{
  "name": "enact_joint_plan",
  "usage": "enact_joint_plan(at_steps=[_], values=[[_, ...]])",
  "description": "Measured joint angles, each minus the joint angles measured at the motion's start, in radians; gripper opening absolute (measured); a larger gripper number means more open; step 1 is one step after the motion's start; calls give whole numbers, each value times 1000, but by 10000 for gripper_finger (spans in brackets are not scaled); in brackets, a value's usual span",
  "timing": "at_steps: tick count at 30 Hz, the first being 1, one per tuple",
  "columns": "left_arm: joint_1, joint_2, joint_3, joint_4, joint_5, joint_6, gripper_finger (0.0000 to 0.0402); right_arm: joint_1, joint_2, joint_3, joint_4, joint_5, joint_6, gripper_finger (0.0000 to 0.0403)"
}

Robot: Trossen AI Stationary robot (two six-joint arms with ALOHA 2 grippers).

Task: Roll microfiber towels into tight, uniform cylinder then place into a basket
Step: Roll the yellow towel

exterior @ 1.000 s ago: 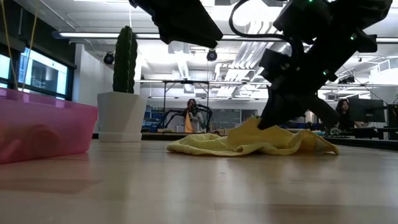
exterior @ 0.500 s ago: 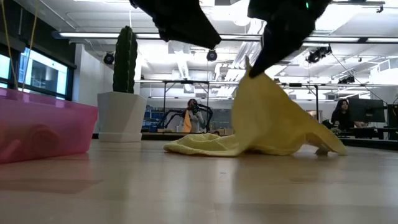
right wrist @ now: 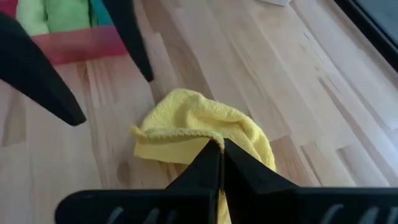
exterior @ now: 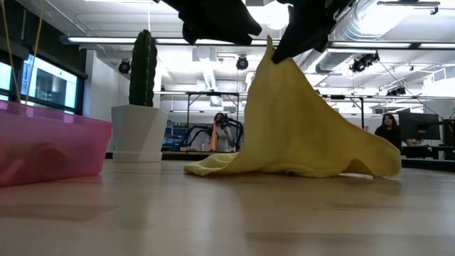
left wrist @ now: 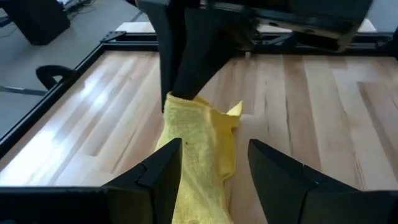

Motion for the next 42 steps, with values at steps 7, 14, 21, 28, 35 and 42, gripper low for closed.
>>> enact_joint_plan(at_steps=[7, 14, 21, 28, 35, 42], values=[[3, 40, 0, 54, -32, -17, 172, 0, 0, 0, 12, 3, 44, 0], [2, 109, 0, 185, -97, -12, 172, 0, 0, 0, 25, 4, 44, 0], [8, 136, 0, 217, -151, -14, 169, 0, 0, 0, 31, 2, 19, 0], [15, 139, 0, 218, -170, -4, 91, 2, 0, 0, 32, -15, -2, 0], [17, 139, 0, 218, -170, 53, 7, 2, 0, 0, 29, -27, -28, 0], [16, 139, 0, 213, -154, 75, 2, 2, 0, 0, 18, -33, -96, 40]])
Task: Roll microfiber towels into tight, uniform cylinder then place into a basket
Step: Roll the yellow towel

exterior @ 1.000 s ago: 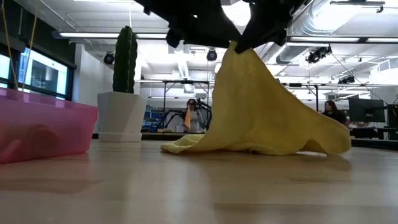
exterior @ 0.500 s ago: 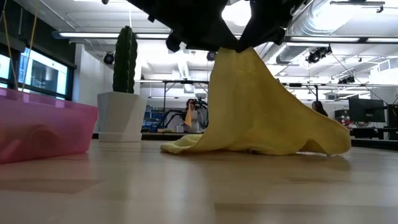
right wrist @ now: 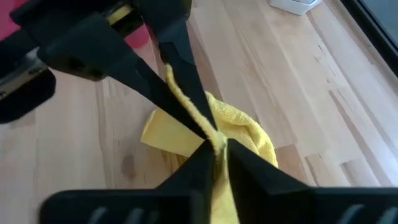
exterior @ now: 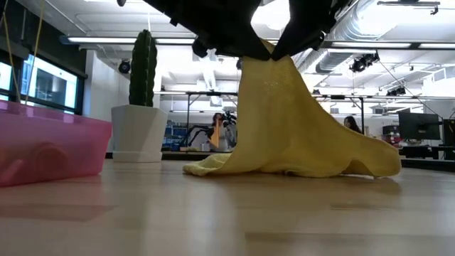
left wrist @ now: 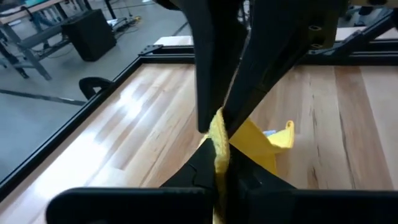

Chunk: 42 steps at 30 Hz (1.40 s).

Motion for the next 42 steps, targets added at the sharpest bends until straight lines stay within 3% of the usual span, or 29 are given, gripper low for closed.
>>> enact_joint_plan(at_steps=[6, 11, 17, 25, 35, 42], values=[[0, 0, 0, -3, 41, 0, 1, 0, 0, 0, -71, -27, 11, 130], [0, 0, 0, -11, 71, 1, 1, 0, -1, 0, -181, -75, 118, 170], [0, 0, 0, -10, 110, 1, 0, 55, -1, -12, -303, -52, 213, 175], [0, 0, 1, -11, 121, 20, 0, 203, -1, -144, -270, 104, 393, 176], [0, -1, 35, -12, 188, 35, 0, 316, -1, -377, -15, 200, 738, 176], [8, -1, 85, -134, 202, 37, 0, 390, -1, -481, 214, 239, 760, 176]])
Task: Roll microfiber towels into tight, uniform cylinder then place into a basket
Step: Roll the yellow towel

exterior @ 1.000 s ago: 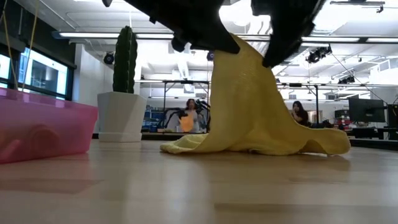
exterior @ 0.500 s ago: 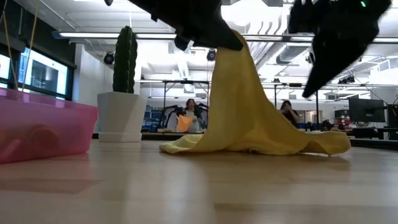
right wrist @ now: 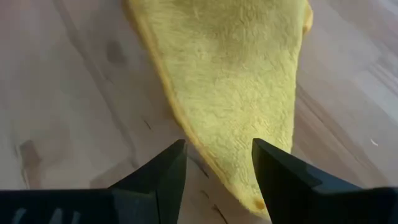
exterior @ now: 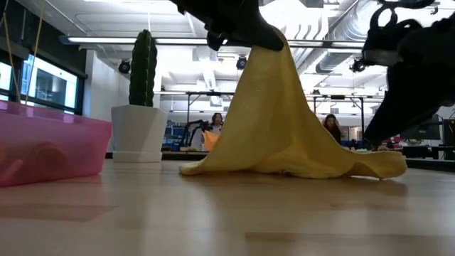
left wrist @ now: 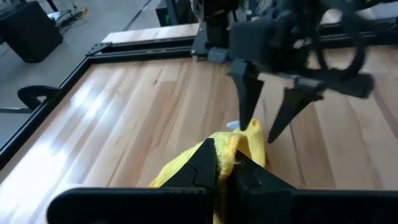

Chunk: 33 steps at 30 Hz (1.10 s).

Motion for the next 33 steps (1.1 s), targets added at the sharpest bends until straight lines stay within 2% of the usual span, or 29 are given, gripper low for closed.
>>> enact_joint_plan(at_steps=[6, 12, 18, 28, 33], values=[[18, 0, 37, -36, 3, 1, 0, 37, 0, -17, 83, 121, -61, 176], [57, 0, 82, -55, 93, 8, 0, 37, 0, -17, 107, 125, -218, 176], [92, 0, 158, -179, 124, 8, 0, 37, 0, -17, 85, 78, -343, 176], [104, 0, 257, -314, 125, 52, 0, 28, 1, -17, -65, 66, -232, 175], [104, 0, 304, -371, 125, 63, 0, 28, 1, -17, -72, 66, -219, 151]])
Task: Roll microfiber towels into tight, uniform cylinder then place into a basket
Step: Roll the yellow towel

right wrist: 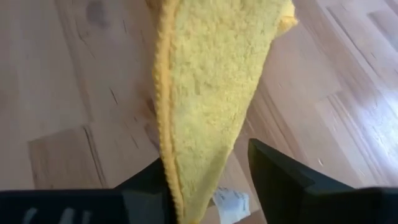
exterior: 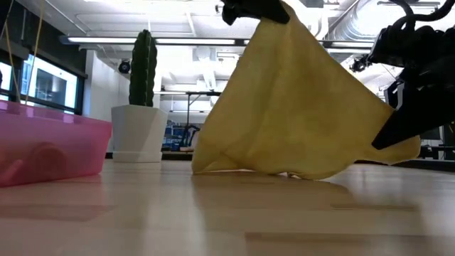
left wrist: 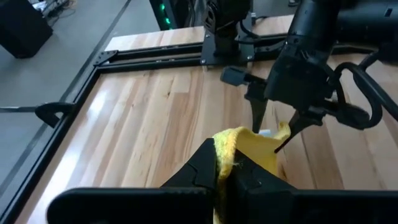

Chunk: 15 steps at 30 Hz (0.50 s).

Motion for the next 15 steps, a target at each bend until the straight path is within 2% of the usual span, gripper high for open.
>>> enact_joint_plan(at_steps=[9, 15], values=[[0, 0, 5, -18, -5, 12, 0, 0, 0, 0, -16, -1, 7, 69], [0, -1, 5, -29, -11, 16, 0, 0, 0, 0, -20, -45, 64, 7]])
